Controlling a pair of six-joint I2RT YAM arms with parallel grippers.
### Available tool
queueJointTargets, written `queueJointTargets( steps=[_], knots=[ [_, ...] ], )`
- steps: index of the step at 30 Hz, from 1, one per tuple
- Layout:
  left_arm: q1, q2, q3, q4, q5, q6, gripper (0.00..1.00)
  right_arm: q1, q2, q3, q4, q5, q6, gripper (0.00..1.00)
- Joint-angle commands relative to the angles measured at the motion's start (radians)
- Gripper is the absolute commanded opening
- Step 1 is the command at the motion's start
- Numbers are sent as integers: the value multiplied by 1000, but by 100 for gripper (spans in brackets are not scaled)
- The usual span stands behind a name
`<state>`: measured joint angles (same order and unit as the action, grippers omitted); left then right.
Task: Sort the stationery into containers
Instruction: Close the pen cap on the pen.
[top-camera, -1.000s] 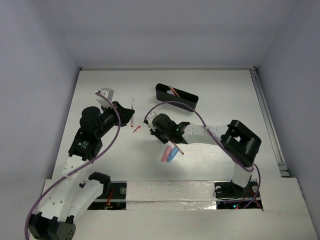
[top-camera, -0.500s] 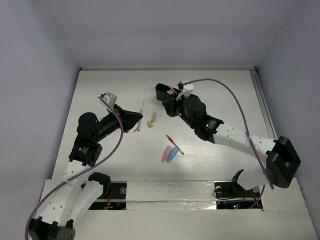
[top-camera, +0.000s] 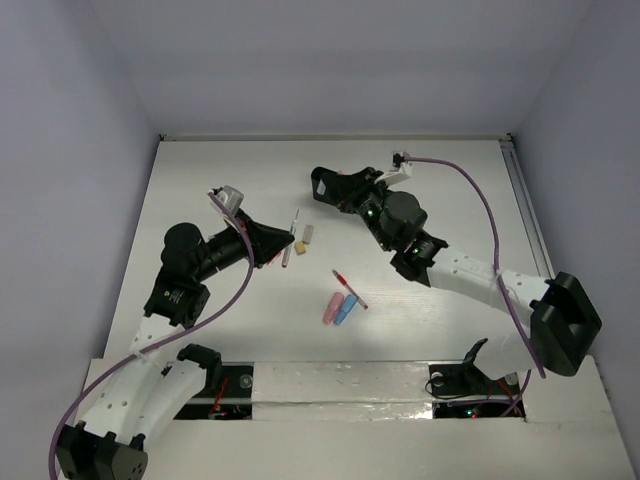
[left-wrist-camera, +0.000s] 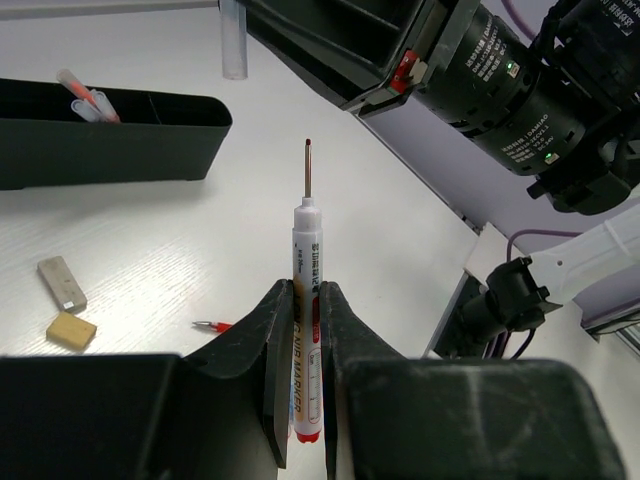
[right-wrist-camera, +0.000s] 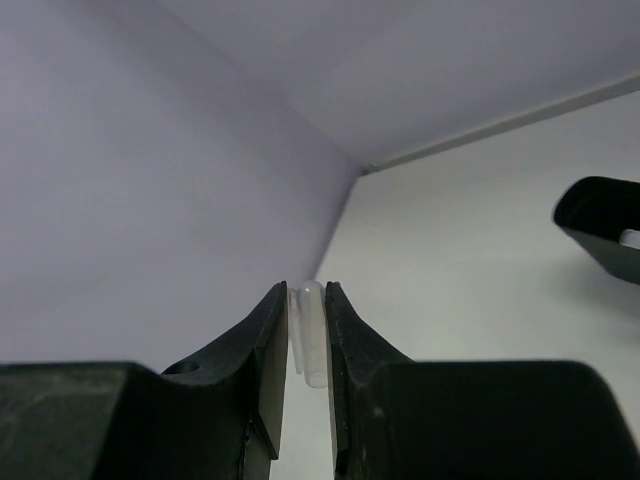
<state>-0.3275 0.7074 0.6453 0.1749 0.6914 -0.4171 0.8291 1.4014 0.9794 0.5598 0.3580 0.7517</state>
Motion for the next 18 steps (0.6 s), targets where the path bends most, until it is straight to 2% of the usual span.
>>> queueJointTargets(
  steps=[1, 18],
  knots=[
    [-4, 4, -4, 71, 31, -12, 0, -4, 28, -5, 184, -34, 145, 0],
    [-4, 67, 19, -3, -41, 12, 0, 5, 70, 13, 221, -143, 166, 0]
  ],
)
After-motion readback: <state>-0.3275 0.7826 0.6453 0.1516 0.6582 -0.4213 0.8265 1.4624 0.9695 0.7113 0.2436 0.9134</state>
